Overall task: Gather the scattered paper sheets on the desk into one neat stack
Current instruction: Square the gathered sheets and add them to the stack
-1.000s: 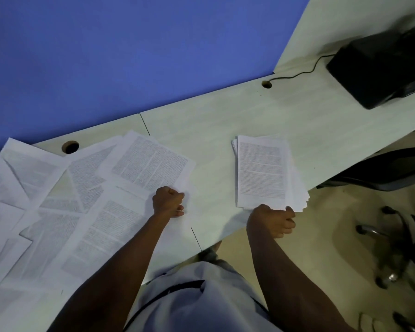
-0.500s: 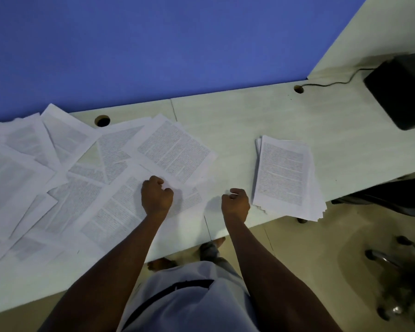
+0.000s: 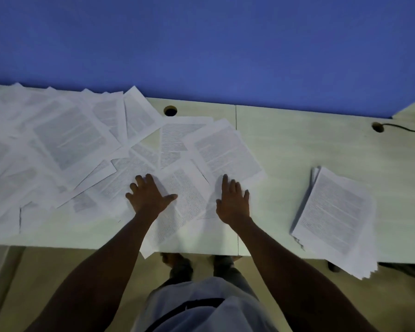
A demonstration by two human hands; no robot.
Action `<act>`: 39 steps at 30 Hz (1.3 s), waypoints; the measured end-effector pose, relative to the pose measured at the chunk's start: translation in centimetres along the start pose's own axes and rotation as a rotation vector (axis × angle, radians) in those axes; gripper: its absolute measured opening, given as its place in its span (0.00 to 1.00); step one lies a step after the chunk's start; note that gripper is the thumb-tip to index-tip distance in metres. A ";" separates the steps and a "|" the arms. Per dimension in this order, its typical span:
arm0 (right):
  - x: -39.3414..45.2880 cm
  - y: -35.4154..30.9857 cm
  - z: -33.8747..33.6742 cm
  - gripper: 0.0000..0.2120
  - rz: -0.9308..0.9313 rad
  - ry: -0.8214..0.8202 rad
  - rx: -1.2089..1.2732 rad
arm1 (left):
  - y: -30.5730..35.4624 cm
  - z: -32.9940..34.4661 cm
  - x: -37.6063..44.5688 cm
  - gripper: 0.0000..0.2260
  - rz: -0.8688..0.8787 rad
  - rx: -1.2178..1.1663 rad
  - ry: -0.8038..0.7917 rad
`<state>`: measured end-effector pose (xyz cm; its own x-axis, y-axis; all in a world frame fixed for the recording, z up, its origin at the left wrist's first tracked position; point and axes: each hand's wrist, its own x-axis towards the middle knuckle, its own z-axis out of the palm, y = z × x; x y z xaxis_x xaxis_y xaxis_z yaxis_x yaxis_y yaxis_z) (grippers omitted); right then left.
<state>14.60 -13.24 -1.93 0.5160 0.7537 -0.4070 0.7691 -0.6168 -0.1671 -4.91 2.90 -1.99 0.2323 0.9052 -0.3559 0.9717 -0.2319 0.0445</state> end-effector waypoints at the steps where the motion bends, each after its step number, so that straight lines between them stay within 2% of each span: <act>1: -0.4 -0.5 0.3 0.40 0.003 0.050 -0.029 | 0.1 -0.2 0.3 0.53 -0.008 -0.003 0.011; 4: -1.4 -1.5 1.3 0.32 -0.101 0.256 -0.041 | 1.1 -1.0 1.3 0.52 -0.073 -0.003 0.002; 7: -1.4 -1.1 1.1 0.24 -0.176 0.419 0.101 | 2.2 -1.2 1.5 0.45 -0.156 -0.033 -0.042; 11: 0.3 0.7 -0.4 0.30 -0.044 0.389 0.192 | 2.7 -0.5 1.7 0.25 -0.160 -0.460 -0.050; 14: 0.9 1.7 -1.2 0.34 0.025 0.421 0.230 | 2.7 -0.2 1.6 0.19 -0.286 -0.753 0.001; 16: 1.4 2.3 -1.3 0.23 0.035 0.492 0.211 | 2.7 -0.4 1.4 0.15 -0.387 -0.918 0.051; 17: 1.7 2.6 -1.3 0.18 0.090 0.477 0.205 | 2.4 -0.3 1.4 0.13 -0.426 -1.031 0.053; 18: 2.1 2.6 -1.4 0.28 0.208 0.405 0.202 | 2.2 -0.2 1.6 0.12 -0.447 -1.166 0.016; 20: 2.7 2.7 -2.1 0.54 0.433 0.177 0.234 | 1.8 0.0 1.9 0.15 -0.426 -1.346 -0.146; 21: 2.8 2.7 -2.5 0.62 0.502 0.116 0.264 | 1.7 0.1 2.1 0.16 -0.407 -1.377 -0.221; 22: 2.9 2.7 -2.8 0.65 0.534 0.085 0.274 | 1.8 0.1 2.3 0.16 -0.405 -1.407 -0.264; 26: 3.0 3.1 -3.1 0.66 0.509 0.054 0.193 | 3.4 -0.6 3.0 0.14 -0.382 -1.409 -0.190; 28: 3.1 3.0 -3.2 0.64 0.496 0.034 0.214 | 4.9 -1.0 2.8 0.11 -0.338 -1.273 -0.096; 30: 3.2 2.6 -3.4 0.58 0.522 0.040 0.254 | 6.1 -0.7 2.6 0.08 -0.313 -1.151 -0.037; 34: 3.1 2.1 -3.9 0.57 0.644 -0.014 0.295 | 7.1 -1.4 2.4 0.14 -0.282 -1.006 0.005; 36: 3.4 2.4 -3.7 0.53 0.601 -0.021 0.325 | 7.4 -1.8 2.3 0.17 -0.227 -0.922 -0.018; 39: 3.6 2.4 -3.7 0.37 0.571 0.005 0.446 | 8.3 -1.4 1.9 0.20 -0.141 -0.786 -0.046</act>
<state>19.72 -11.17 -0.51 0.7939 0.2868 -0.5362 0.1530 -0.9476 -0.2804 3.61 3.16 -1.00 0.1198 0.8877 -0.4446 0.7413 0.2179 0.6348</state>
